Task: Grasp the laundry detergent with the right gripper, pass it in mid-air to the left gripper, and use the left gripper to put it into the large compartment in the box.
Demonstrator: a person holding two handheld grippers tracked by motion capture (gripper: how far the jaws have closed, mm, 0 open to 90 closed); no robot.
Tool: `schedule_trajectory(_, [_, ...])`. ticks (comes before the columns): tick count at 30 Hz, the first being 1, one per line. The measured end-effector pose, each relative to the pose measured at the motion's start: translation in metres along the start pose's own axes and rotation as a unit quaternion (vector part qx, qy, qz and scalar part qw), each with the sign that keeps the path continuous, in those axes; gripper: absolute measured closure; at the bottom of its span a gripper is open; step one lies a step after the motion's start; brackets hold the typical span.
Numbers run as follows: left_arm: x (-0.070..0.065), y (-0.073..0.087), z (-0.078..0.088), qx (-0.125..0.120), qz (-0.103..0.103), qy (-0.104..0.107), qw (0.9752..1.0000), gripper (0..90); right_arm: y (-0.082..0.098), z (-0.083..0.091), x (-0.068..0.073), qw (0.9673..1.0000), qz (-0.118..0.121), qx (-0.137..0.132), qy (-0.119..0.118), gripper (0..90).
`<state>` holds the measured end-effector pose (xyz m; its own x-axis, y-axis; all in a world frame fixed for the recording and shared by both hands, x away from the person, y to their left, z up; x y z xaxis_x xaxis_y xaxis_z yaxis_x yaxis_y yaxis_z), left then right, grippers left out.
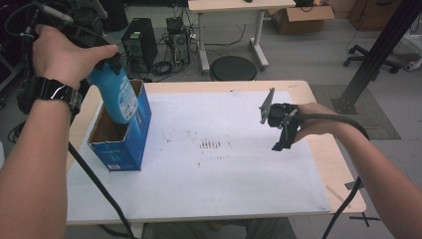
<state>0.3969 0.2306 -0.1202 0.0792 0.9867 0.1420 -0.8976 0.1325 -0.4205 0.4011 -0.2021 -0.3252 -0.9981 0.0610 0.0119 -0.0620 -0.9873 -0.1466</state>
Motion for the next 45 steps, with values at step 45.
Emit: schedule_trajectory(45, [0.016,0.058,-0.144,0.076,0.048,-0.014,0.9958,38.2,0.032,0.001,0.000,0.9994,-0.032,-0.009,-0.004,10.9])
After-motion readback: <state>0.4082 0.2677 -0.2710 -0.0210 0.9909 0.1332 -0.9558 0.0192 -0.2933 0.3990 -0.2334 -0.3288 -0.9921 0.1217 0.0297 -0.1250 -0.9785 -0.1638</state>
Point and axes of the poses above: each handheld gripper's, and its own axes: z roughly backward along the jaws, y roughly out of its underside, x roughly to its left, the point moved 3 cm from there along -z, roughly forward along the jaws, and after that the axes turned 4 degrees about -y, right-handed, at the moved point
